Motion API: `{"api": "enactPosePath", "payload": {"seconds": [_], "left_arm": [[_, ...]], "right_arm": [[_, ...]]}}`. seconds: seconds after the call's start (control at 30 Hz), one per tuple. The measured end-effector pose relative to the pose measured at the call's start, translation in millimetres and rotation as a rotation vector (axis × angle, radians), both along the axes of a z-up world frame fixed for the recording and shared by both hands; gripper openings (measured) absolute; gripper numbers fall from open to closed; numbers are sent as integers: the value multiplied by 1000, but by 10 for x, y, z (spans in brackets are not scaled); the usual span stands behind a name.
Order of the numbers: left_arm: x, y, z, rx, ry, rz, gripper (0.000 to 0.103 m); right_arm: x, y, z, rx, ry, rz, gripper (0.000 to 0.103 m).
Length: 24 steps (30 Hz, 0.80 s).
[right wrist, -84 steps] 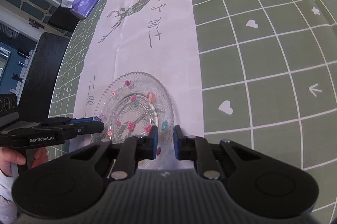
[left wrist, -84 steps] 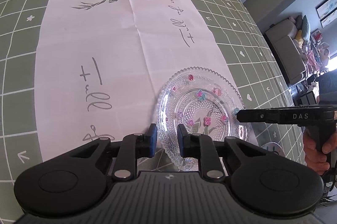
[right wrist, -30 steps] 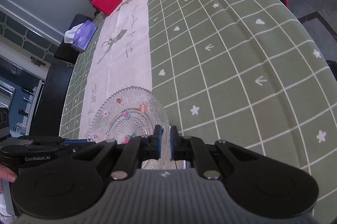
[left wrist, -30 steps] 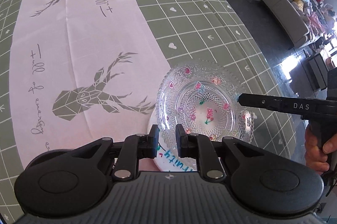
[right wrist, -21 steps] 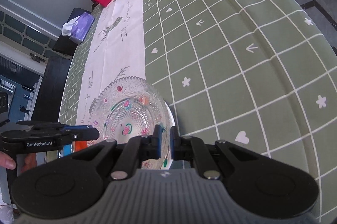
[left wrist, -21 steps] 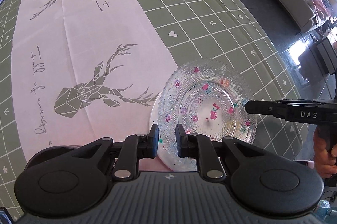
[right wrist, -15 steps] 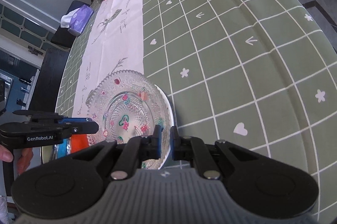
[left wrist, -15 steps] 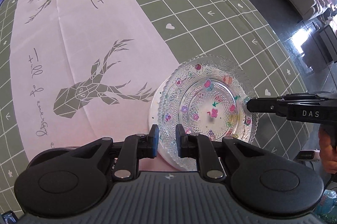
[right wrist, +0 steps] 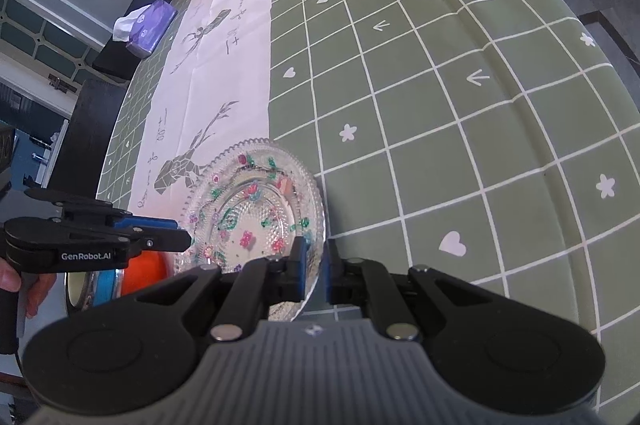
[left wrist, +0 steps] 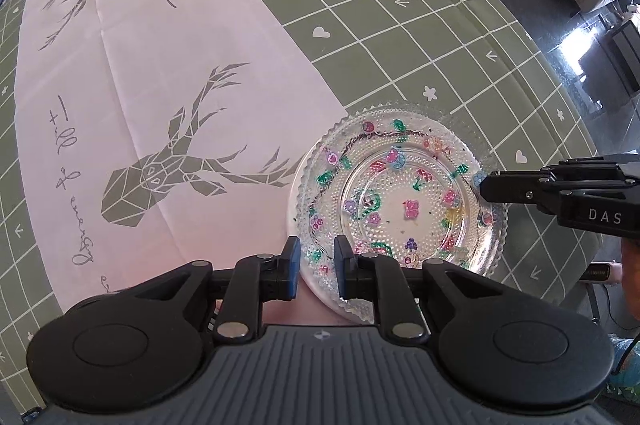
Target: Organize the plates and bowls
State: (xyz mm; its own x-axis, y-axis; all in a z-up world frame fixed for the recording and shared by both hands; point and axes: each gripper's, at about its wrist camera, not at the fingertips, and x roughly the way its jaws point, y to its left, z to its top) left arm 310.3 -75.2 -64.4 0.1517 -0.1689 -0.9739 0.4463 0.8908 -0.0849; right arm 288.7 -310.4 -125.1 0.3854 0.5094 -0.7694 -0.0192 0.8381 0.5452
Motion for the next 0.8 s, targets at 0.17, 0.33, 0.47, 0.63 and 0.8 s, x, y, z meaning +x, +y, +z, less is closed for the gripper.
{"api": "enactPosePath", "payload": {"seconds": [0.17, 0.33, 0.47, 0.63, 0.8], "left_arm": [[-13, 8, 174, -38, -52, -4, 22], [-42, 17, 300, -69, -93, -6, 28], [-101, 31, 354, -99, -118, -3, 29], [-217, 57, 426, -115, -142, -16, 32], [-333, 73, 504, -127, -160, -27, 33]], "right_arm": [[-14, 74, 50, -60, -29, 36, 6], [-47, 210, 131, -146, -50, 89, 6], [-45, 266, 151, -187, -70, 105, 6], [-50, 260, 174, -197, -70, 97, 10], [-112, 312, 302, -246, -100, 98, 20]]}}
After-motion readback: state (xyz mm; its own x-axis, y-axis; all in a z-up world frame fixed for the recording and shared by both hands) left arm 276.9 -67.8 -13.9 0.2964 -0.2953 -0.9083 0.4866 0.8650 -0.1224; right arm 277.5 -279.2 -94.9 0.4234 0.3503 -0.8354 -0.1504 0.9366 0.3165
